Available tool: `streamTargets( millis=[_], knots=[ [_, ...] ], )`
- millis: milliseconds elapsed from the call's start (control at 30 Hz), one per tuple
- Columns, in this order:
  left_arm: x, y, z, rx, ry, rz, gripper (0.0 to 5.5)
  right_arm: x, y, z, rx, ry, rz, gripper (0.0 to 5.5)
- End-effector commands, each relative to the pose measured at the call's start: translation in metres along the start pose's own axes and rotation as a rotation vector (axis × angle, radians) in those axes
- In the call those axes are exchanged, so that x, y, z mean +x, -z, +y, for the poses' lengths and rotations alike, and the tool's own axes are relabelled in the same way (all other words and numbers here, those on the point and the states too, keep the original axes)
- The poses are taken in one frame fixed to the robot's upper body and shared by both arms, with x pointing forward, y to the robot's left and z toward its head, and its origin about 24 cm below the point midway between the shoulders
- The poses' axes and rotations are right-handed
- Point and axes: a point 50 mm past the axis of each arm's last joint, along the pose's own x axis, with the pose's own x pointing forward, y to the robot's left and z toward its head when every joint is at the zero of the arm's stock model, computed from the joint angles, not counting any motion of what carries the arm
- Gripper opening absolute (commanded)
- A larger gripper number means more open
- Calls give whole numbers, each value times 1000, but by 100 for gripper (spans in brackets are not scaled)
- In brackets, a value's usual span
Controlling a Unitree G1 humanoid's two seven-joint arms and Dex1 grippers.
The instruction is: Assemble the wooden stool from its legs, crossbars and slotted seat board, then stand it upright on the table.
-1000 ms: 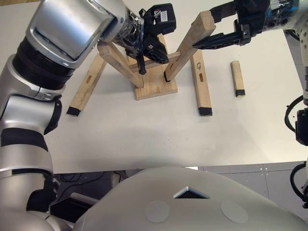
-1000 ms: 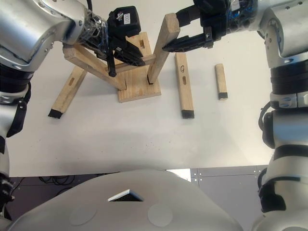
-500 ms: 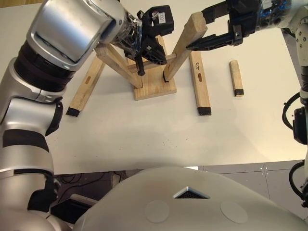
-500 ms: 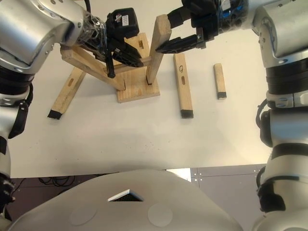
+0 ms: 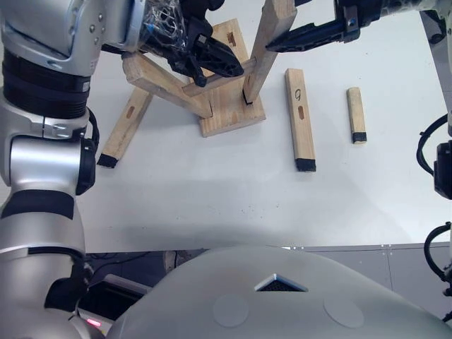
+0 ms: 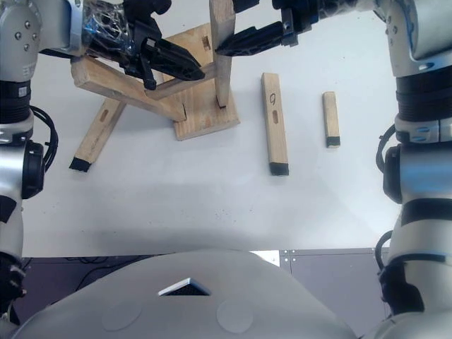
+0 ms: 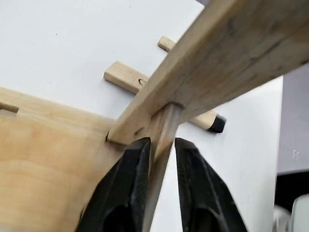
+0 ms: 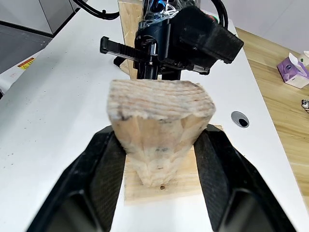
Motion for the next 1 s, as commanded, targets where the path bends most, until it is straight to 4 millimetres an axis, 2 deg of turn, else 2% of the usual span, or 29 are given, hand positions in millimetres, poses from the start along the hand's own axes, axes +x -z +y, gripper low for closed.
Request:
streamTargets(
  millis=[33, 100, 200, 267, 300, 400, 467, 633, 767, 833, 900, 1000],
  knots=[
    [-21, -41, -24, 340, -77, -50, 144, 49, 87, 47, 295, -225, 236, 204],
    [-23, -42, -25, 372, -90, -46, 146, 51, 88, 48, 302, -222, 232, 203],
    [-40, -64, -15, 332, -195, -216, 146, 54, 89, 50, 308, -220, 218, 203],
    [-53, -68, 10, 279, -393, -360, 146, 58, 86, 50, 312, -229, 201, 203],
    [-57, -63, 23, 239, -481, -404, 146, 59, 84, 50, 317, -237, 193, 203],
    [-55, -17, 64, 149, -711, -380, 146, 59, 78, 44, 350, -274, 193, 203],
    [-48, 12, 75, 107, -762, -349, 146, 60, 73, 36, 398, -316, 208, 203],
    [-35, 47, 78, -34, -763, -421, 146, 74, 75, 21, 380, -370, 371, 203],
    [-30, 64, 76, -101, -780, -457, 146, 88, 106, 36, 361, -418, 538, 202],
    [-34, 69, 76, -126, -790, -473, 146, 95, 116, 50, 376, -445, 538, 202],
    [-38, 73, 76, -143, -803, -482, 146, 100, 116, 56, 382, -437, 483, 202],
    [-46, 79, 79, -168, -828, -494, 146, 106, 94, 46, 364, -349, 300, 202]
  ],
)
